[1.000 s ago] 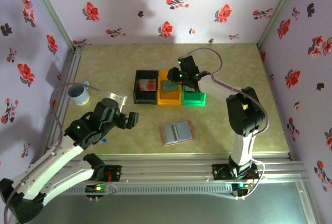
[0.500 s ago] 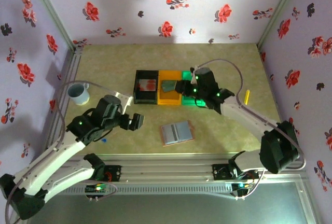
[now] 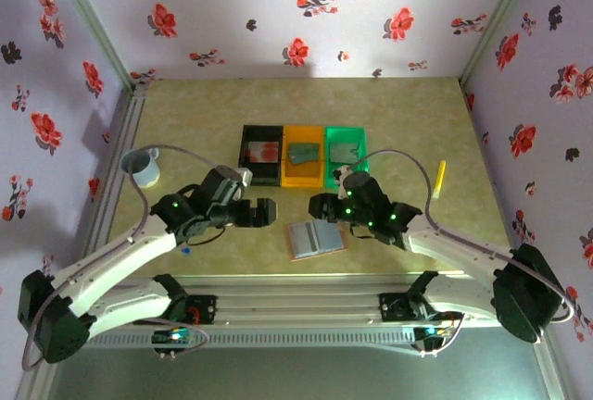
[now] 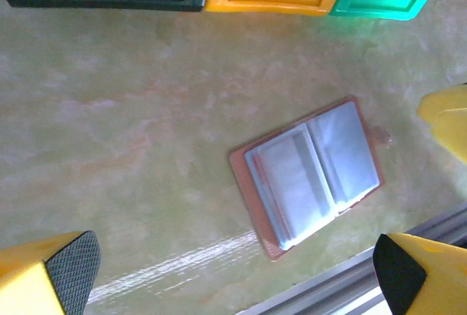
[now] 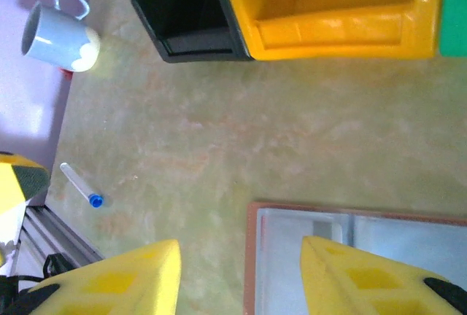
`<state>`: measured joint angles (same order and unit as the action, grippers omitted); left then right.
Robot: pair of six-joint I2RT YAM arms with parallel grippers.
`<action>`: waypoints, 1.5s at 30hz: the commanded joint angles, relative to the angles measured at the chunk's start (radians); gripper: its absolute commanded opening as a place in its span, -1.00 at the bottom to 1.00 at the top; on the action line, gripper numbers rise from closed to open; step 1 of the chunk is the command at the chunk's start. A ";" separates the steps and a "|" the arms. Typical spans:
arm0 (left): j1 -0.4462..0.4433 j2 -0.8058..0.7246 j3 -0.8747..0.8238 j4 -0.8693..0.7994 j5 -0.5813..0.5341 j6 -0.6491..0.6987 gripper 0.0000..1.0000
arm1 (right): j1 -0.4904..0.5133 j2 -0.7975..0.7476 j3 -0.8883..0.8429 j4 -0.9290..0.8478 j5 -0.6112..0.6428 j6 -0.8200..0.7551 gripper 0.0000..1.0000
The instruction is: Take the credit cards out of the card holder
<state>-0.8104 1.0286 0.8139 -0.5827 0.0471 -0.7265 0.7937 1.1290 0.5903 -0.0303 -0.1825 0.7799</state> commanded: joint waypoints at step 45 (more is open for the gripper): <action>-0.179 0.385 0.002 0.065 -0.035 -0.307 0.79 | 0.069 0.220 -0.112 0.181 0.039 0.177 -0.51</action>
<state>-0.9741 1.3849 0.7715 -0.4824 0.0345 -1.0203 0.8558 1.3346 0.4992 0.1162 -0.1421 0.9375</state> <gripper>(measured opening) 0.896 0.253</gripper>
